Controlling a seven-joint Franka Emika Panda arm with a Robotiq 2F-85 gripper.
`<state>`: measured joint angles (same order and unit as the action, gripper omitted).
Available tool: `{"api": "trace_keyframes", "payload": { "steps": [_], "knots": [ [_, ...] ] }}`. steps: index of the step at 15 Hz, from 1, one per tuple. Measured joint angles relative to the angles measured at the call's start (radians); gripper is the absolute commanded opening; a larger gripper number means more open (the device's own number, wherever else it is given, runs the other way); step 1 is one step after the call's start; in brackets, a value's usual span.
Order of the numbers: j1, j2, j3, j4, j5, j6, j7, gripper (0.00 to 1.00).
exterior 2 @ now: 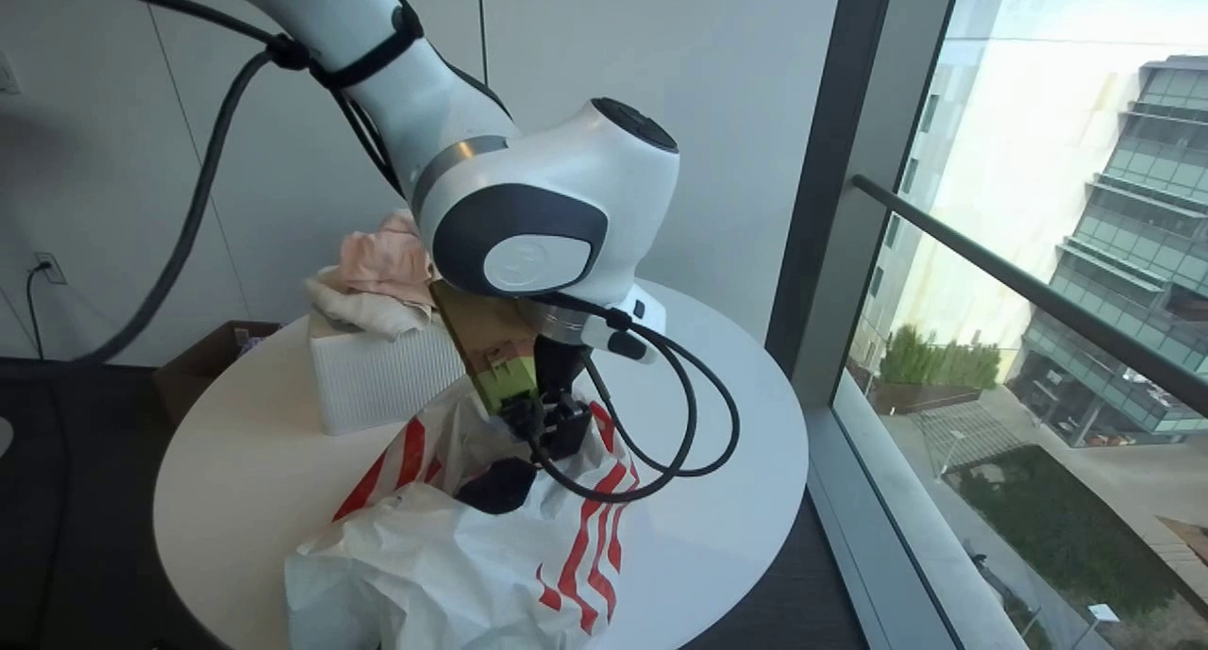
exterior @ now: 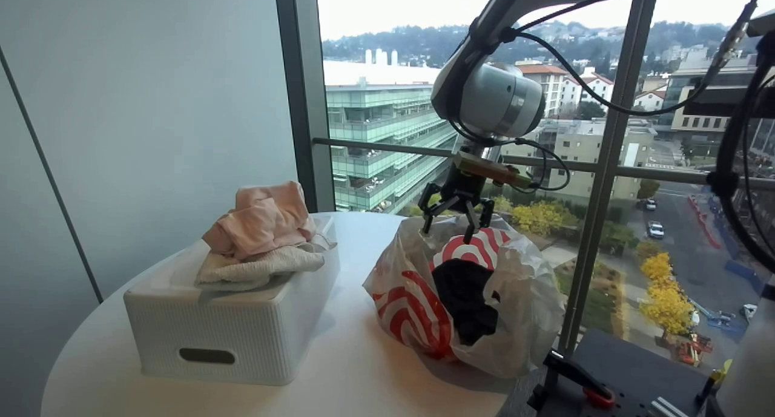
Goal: Remove the white towel and the peach and blue shirts from the plastic and put them on the basket
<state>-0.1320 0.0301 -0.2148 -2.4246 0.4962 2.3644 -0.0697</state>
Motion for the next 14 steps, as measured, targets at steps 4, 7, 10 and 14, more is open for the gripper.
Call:
{"api": "trace_keyframes", "payload": {
  "steps": [4,7,10,14],
  "knots": [
    [-0.063,-0.045,-0.011,-0.015,0.037,-0.08,-0.154,1.0],
    [-0.094,-0.112,-0.038,-0.039,0.045,-0.17,-0.247,1.0],
    [-0.103,-0.151,-0.05,-0.058,-0.012,-0.235,-0.245,1.0],
    [-0.08,-0.124,-0.01,-0.099,-0.137,-0.229,-0.173,1.0]
  ]
}}
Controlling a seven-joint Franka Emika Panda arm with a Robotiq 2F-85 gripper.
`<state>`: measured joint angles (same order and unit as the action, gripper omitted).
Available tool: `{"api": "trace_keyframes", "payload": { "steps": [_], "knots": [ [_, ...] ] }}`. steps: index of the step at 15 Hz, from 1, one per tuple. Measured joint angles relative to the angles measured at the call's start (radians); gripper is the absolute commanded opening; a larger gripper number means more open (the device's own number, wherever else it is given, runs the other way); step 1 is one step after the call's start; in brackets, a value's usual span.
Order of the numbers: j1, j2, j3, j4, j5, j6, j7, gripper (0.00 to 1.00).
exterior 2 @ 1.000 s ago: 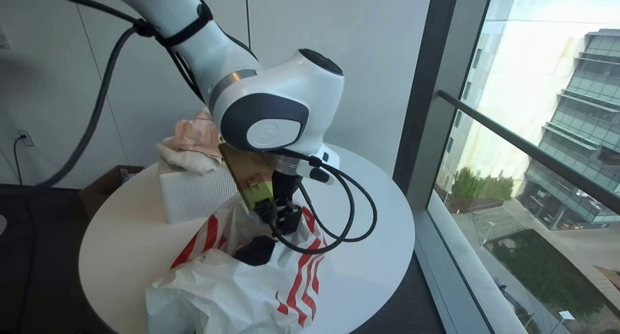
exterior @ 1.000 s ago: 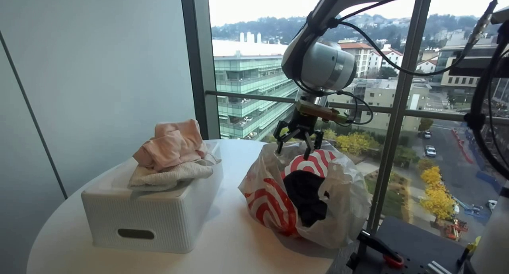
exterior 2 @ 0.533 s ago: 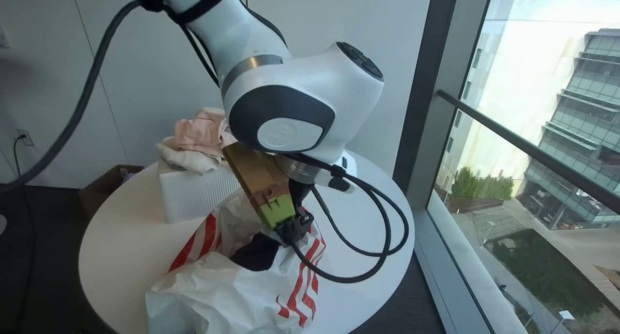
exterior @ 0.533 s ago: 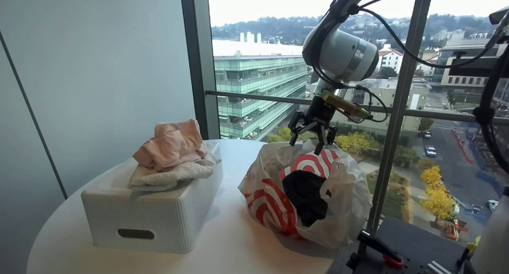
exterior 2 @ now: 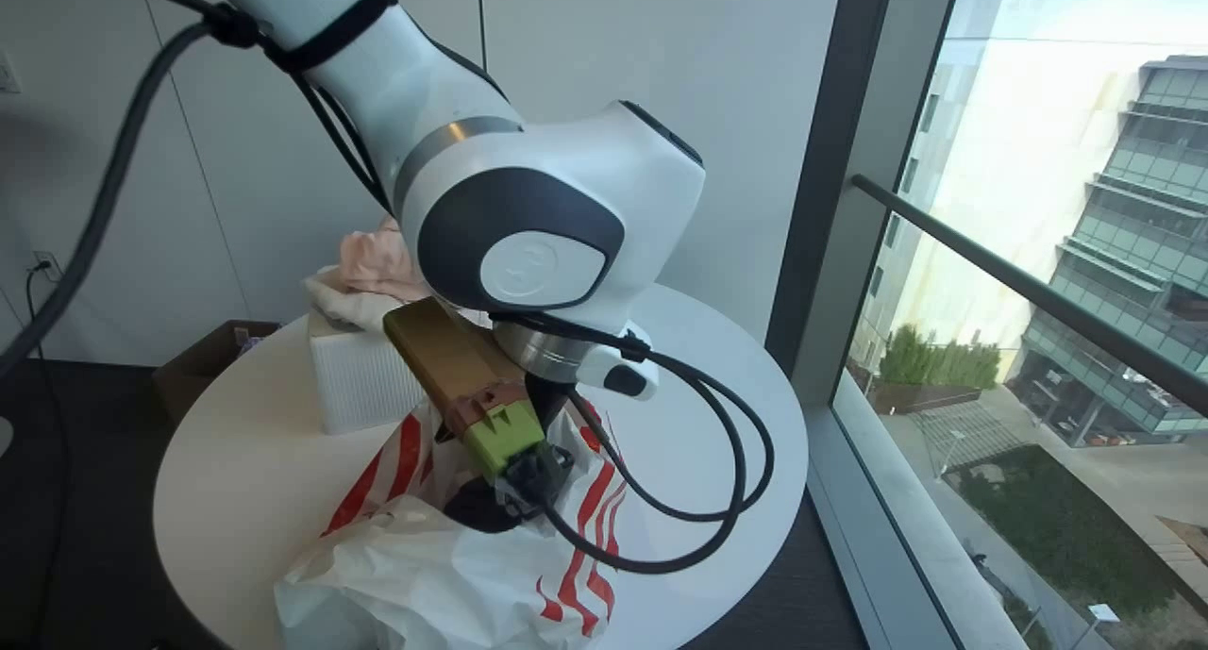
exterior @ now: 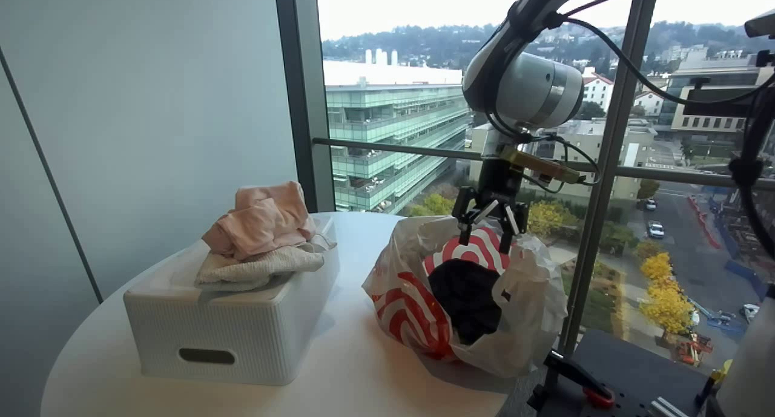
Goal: Remove the white towel and the peach and blue shirts from the plastic and put them on the basket
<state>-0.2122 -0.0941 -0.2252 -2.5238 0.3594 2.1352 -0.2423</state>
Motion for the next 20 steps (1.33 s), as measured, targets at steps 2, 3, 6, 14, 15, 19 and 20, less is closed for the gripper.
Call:
{"api": "trace_keyframes", "payload": {
  "steps": [2,3,6,14,15,19,20],
  "knots": [
    [0.027,0.036,0.039,-0.028,-0.052,0.073,0.062,1.0],
    [0.041,0.059,0.056,-0.038,-0.067,0.126,0.094,1.0],
    [0.071,0.135,0.087,-0.047,-0.069,0.306,0.147,1.0],
    [0.046,0.321,0.13,0.022,0.223,0.624,0.043,1.0],
    [0.044,0.341,0.141,0.032,0.258,0.659,0.024,1.0],
    [0.043,0.421,0.17,0.062,0.323,0.815,0.005,0.66],
    [0.043,0.439,0.173,0.067,0.324,0.846,0.005,0.58]
  ]
}}
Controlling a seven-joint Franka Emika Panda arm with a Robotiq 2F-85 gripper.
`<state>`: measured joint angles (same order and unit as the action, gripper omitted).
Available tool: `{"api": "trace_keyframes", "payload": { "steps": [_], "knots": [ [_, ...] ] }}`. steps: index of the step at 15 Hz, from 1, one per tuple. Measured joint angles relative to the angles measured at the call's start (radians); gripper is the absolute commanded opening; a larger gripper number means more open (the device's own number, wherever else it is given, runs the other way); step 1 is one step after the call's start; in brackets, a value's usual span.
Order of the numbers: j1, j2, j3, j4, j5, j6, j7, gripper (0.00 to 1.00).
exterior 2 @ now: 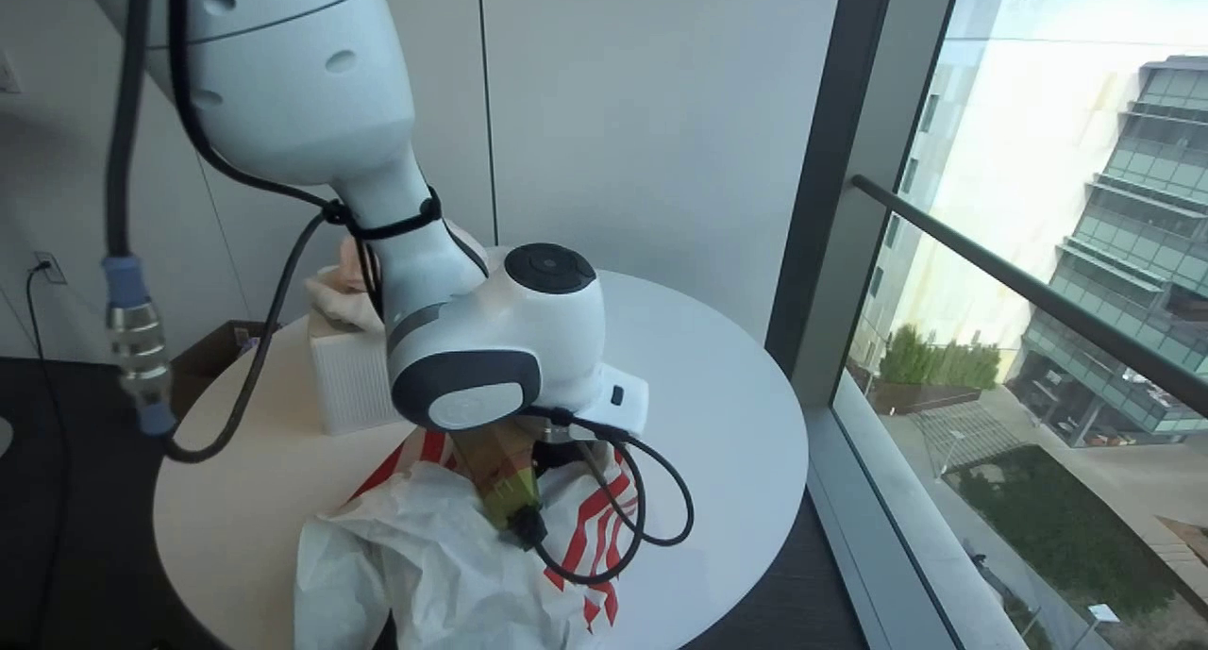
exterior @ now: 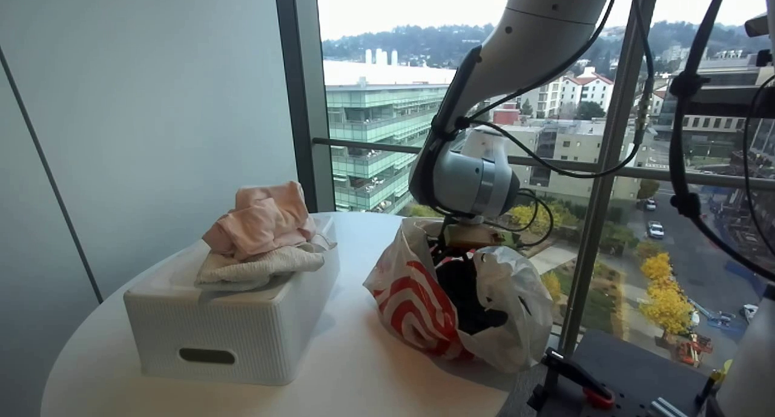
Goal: Remove the white towel and the peach and blue shirts from the plastic and put them on the basket
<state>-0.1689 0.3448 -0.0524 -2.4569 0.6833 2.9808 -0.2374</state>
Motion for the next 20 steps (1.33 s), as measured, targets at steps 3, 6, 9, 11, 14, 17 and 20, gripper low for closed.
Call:
{"api": "trace_keyframes", "payload": {
  "steps": [3,6,9,11,14,17,20],
  "knots": [
    [0.0,0.033,0.007,0.004,0.001,0.069,0.0,0.36],
    [-0.002,0.038,0.024,0.0,0.004,0.111,0.0,0.17],
    [-0.01,0.03,0.047,-0.014,0.009,0.134,0.0,0.11],
    [-0.018,0.003,0.059,-0.035,0.009,0.128,0.0,0.15],
    [-0.014,-0.074,0.053,-0.087,0.006,0.093,0.004,0.18],
    [0.035,-0.159,-0.025,-0.16,-0.121,0.021,0.117,0.16],
    [0.153,-0.227,-0.187,-0.225,-0.382,-0.1,0.332,0.15]
  ]
}}
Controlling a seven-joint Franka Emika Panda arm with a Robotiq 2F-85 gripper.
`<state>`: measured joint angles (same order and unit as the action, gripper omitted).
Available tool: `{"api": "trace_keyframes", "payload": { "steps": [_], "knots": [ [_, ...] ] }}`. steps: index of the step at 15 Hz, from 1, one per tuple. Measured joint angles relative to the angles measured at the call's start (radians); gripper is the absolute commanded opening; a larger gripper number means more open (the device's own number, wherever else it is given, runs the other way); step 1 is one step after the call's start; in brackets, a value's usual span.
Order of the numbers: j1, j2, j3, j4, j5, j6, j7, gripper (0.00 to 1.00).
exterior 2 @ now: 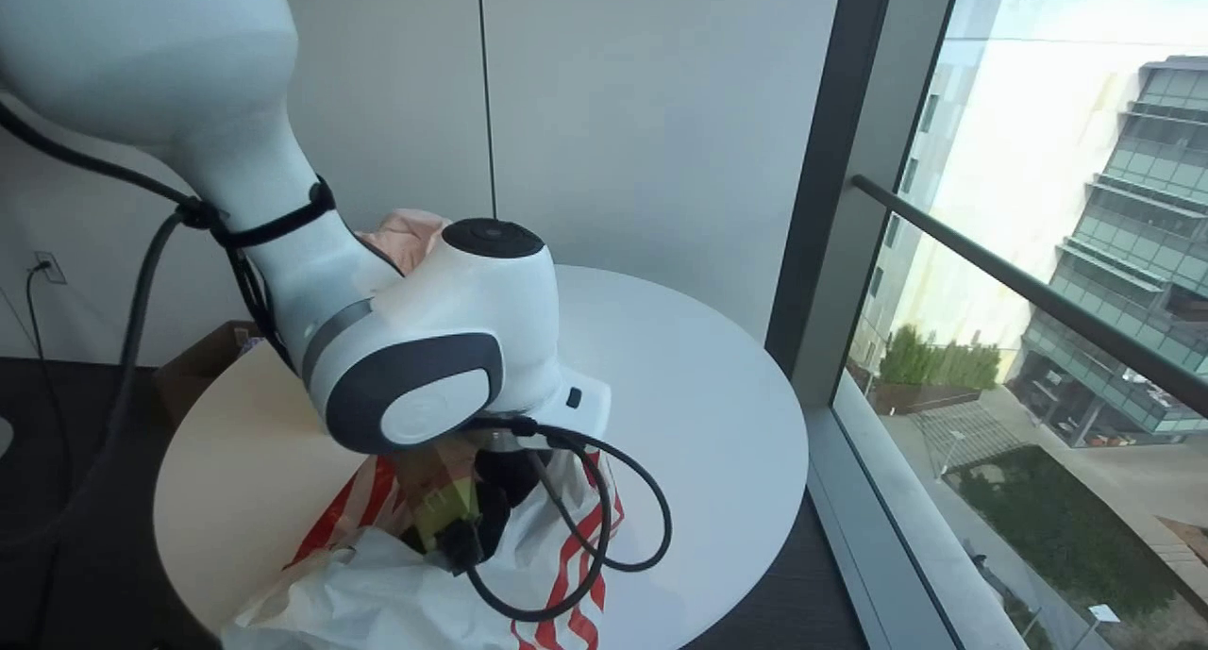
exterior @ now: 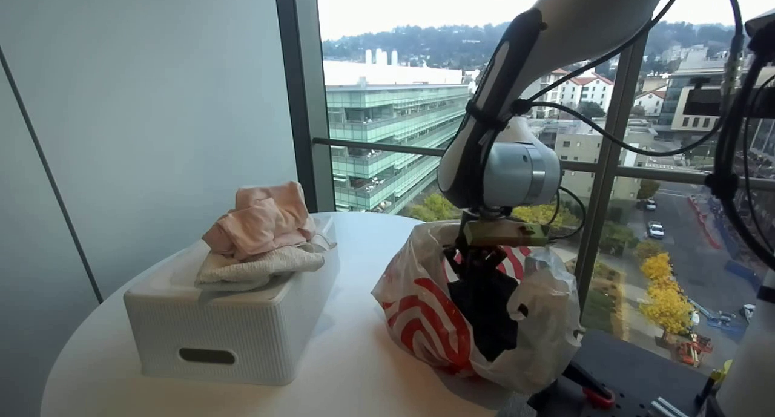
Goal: Remove the white towel and the peach and blue shirts from the plastic and put them on the basket
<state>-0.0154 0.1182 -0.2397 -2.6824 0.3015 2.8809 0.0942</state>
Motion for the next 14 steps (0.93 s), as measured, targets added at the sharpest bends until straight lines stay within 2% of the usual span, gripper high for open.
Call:
{"api": "trace_keyframes", "payload": {
  "steps": [2,3,6,10,14],
  "knots": [
    [0.058,-0.049,-0.064,-0.013,-0.172,-0.109,0.132,0.15],
    [0.059,-0.086,-0.056,-0.014,-0.242,-0.14,0.177,0.15],
    [0.032,-0.213,0.021,-0.02,-0.37,-0.185,0.278,0.14],
    [-0.035,-0.393,0.159,-0.044,-0.47,-0.2,0.366,0.14],
    [-0.095,-0.555,0.3,-0.062,-0.489,-0.162,0.398,0.13]
  ]
}}
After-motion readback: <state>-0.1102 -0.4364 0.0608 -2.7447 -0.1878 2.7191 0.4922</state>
